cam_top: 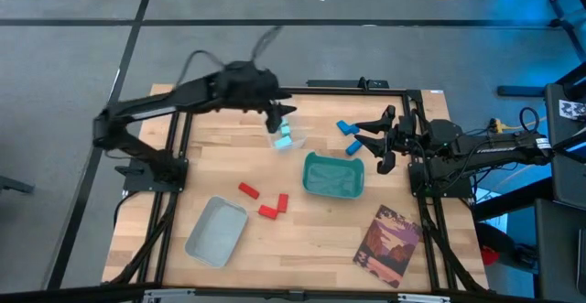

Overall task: Sort & place blocks by color
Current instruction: Put the blue block into the green bin

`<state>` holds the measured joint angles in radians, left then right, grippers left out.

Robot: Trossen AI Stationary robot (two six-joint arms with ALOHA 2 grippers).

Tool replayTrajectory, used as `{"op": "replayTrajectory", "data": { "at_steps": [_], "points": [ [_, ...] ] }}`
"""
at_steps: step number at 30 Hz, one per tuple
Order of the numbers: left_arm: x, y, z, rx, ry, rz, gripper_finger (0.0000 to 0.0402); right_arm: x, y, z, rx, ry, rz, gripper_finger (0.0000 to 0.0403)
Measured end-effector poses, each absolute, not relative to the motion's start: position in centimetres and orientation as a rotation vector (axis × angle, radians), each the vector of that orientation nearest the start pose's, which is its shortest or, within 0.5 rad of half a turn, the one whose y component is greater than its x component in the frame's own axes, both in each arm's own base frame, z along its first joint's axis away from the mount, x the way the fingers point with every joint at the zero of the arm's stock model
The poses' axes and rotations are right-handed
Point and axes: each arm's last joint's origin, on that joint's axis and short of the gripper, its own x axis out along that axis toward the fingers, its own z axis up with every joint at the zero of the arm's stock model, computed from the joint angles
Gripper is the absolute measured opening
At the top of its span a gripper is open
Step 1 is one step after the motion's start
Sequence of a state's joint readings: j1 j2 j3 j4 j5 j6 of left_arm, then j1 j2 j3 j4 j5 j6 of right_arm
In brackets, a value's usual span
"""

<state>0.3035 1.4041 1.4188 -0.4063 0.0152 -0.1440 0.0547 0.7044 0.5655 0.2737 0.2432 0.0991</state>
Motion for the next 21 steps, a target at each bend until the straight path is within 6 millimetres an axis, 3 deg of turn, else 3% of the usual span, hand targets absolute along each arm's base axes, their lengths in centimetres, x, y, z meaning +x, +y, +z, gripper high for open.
{"op": "replayTrajectory", "data": {
  "at_steps": [4, 9, 13, 21],
  "points": [
    [27.2, 6.2, 41.5, -0.140, 0.137, 0.250, 0.0206, 16.5, 0.2, 31.3, 0.119, -0.142, -0.181, 0.0170],
    [24.6, 3.4, 40.9, -0.125, -0.078, 0.168, 0.0206, 16.5, 0.2, 31.3, 0.120, -0.143, -0.181, 0.0170],
    [22.6, 1.6, 38.8, -0.155, -0.203, 0.102, 0.0206, 16.5, 0.2, 31.3, 0.120, -0.143, -0.181, 0.0170],
    [19.8, -0.7, 32.7, -0.248, -0.278, 0.091, 0.0206, 16.5, 0.2, 31.3, 0.123, -0.148, -0.181, 0.0170]
  ]
}}
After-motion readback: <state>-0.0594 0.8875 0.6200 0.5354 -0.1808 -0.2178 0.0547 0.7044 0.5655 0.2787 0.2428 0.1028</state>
